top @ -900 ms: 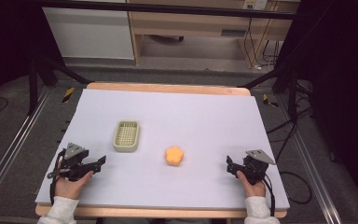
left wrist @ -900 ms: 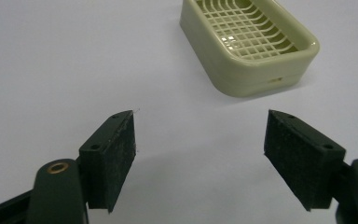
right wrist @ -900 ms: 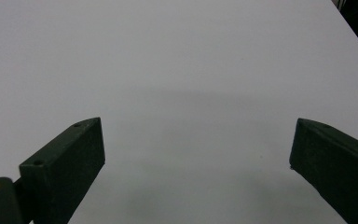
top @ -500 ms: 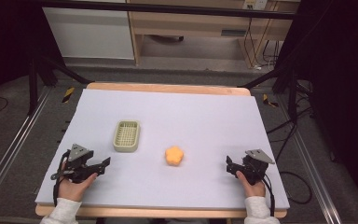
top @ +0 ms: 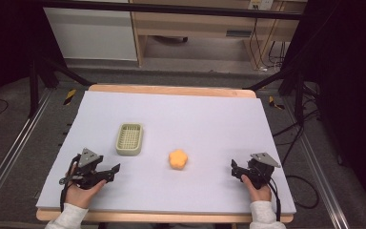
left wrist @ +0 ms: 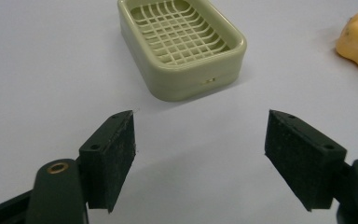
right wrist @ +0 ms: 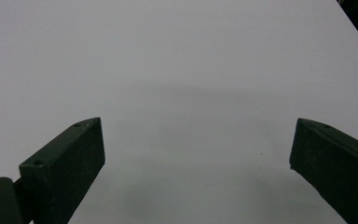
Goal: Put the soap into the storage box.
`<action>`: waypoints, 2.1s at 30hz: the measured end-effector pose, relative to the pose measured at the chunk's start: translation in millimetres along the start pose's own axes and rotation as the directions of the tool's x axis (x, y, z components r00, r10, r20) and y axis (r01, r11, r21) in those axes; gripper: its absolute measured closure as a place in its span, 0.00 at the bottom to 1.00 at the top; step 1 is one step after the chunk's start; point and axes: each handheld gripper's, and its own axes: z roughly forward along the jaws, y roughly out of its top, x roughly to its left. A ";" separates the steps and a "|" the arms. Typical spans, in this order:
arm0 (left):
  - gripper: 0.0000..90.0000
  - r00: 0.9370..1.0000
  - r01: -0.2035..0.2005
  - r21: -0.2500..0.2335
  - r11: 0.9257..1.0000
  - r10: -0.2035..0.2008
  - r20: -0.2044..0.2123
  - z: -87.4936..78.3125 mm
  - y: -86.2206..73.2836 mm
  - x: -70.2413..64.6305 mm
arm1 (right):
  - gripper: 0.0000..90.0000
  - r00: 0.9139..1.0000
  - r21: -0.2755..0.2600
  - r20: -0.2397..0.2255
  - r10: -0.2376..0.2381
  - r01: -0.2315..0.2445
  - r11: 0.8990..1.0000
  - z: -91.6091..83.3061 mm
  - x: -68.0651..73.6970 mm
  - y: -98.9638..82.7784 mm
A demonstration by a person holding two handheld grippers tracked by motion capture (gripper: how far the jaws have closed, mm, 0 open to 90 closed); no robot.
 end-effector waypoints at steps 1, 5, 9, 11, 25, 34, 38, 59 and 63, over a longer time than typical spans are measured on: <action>0.27 1.000 -0.001 -0.001 1.000 0.001 0.003 0.8 0.1 -1.5 | 0.04 1.000 0.000 0.002 0.000 0.000 1.000 0.2 0.0 0.0; 0.26 1.000 -0.016 0.000 1.000 0.016 0.013 2.0 1.0 -4.4 | 0.04 1.000 0.006 0.002 -0.004 0.004 1.000 0.8 0.0 0.2; 0.26 0.999 -0.027 0.006 1.000 0.027 0.021 4.5 1.7 -9.0 | 0.04 1.000 0.012 -0.002 0.002 -0.002 1.000 1.3 -0.1 0.4; 0.26 0.999 -0.031 0.008 0.999 0.031 0.025 4.8 2.2 -10.1 | 0.04 1.000 0.014 -0.002 0.004 -0.004 1.000 1.2 0.0 0.4; 0.25 0.998 -0.052 0.013 0.999 0.051 0.048 10.5 6.7 -22.3 | 0.04 1.000 0.018 -0.001 0.006 -0.006 1.000 1.6 0.1 0.5; 0.25 0.995 -0.070 0.018 0.997 0.068 0.068 14.5 10.5 -32.1 | 0.04 1.000 0.020 -0.001 0.001 -0.001 1.000 1.9 -0.3 0.5; 0.25 0.994 -0.079 0.020 0.997 0.077 0.076 16.2 12.4 -37.1 | 0.04 1.000 0.020 -0.001 0.001 -0.001 1.000 2.0 -0.2 0.5; 0.24 0.988 -0.108 0.016 0.994 0.106 0.109 23.0 22.2 -54.2 | 0.04 1.000 0.025 -0.004 -0.002 0.002 1.000 2.4 -0.1 0.7; 0.24 0.987 -0.111 0.013 0.994 0.109 0.116 24.4 24.6 -56.7 | 0.04 1.000 0.027 -0.004 -0.003 0.004 1.000 2.6 0.0 0.7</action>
